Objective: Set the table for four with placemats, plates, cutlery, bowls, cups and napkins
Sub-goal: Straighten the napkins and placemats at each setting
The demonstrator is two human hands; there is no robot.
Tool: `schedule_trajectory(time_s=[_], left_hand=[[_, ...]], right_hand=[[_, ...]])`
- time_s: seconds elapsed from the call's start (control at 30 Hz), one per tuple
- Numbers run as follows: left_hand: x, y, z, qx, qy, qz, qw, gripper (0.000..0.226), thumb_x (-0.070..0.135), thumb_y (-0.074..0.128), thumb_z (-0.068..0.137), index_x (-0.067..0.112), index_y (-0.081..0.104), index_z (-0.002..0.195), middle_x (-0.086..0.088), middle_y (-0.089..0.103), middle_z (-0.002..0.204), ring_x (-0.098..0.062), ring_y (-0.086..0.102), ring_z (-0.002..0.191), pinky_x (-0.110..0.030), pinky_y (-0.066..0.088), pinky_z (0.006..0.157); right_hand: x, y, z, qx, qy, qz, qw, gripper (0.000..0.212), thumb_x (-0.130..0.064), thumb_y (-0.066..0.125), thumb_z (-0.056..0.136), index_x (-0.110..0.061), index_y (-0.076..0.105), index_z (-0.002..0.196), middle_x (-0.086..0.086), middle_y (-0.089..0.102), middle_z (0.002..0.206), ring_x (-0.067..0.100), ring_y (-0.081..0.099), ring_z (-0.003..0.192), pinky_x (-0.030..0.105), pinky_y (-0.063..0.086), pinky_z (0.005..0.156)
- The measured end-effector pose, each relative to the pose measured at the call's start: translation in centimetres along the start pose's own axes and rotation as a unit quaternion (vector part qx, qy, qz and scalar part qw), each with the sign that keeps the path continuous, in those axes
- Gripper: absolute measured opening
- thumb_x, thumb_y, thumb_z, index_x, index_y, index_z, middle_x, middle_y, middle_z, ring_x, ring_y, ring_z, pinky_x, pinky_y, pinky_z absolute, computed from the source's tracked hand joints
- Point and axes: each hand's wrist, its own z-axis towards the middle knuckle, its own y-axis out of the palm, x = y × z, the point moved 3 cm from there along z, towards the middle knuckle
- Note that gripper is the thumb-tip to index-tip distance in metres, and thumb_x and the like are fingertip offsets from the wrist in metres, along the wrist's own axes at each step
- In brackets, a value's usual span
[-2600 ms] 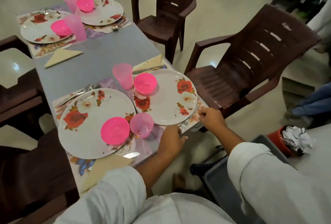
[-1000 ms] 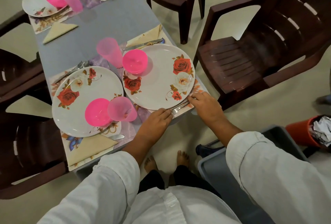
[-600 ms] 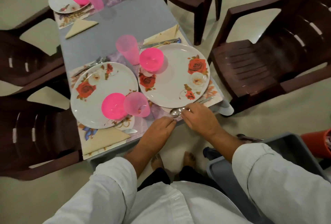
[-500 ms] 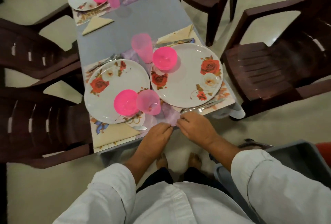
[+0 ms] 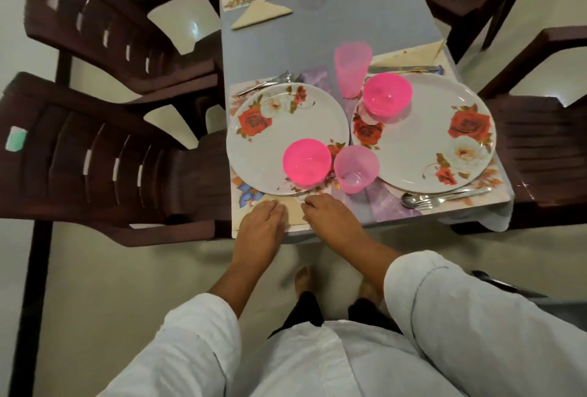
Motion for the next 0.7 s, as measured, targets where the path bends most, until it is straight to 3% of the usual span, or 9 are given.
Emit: schedule_trajectory(time_s=[0.2,0.37,0.47,0.7], left_hand=[[-2.0,1.1,0.3,-0.039,0.022,-0.011,0.999,0.042,0.024,0.076,0.088,0.011,0.069,0.127,-0.014,0.065,0.133,-0.032,0.063,0.121,-0.043,0.056,0.091],[-2.3,0.9,0.6,-0.05,0.045,0.021,0.998,0.039,0.026,0.073,0.091,0.013,0.068,0.127,-0.012,0.066,0.132,-0.032,0.063,0.12,-0.041,0.058,0.084],[-2.4,0.9,0.6,-0.055,0.056,0.029,0.996,0.038,0.027,0.073,0.091,0.013,0.068,0.127,-0.012,0.066,0.132,-0.032,0.063,0.119,-0.041,0.058,0.083],[-2.3,1.0,0.5,-0.085,0.051,0.038,0.994,0.041,0.027,0.069,0.095,0.013,0.063,0.133,-0.012,0.061,0.139,-0.033,0.058,0.127,-0.043,0.057,0.089]], right_hand=[[0.5,-0.5,0.5,0.007,0.022,0.022,0.999,0.028,-0.009,0.082,0.08,-0.008,0.076,0.107,0.014,0.071,0.104,0.03,0.066,0.092,0.036,0.055,0.077],[1.3,-1.5,0.6,-0.034,0.04,0.046,0.998,0.03,-0.012,0.075,0.09,-0.013,0.073,0.12,0.01,0.069,0.12,0.024,0.065,0.103,0.032,0.051,0.09],[1.4,-2.1,1.0,-0.07,0.067,0.044,0.994,0.031,-0.015,0.074,0.091,-0.017,0.07,0.121,0.006,0.068,0.124,0.02,0.066,0.1,0.027,0.05,0.088],[1.0,-2.9,1.6,-0.115,0.091,-0.001,0.989,0.03,-0.023,0.071,0.093,-0.017,0.065,0.122,0.003,0.071,0.118,0.018,0.07,0.091,0.031,0.057,0.086]])
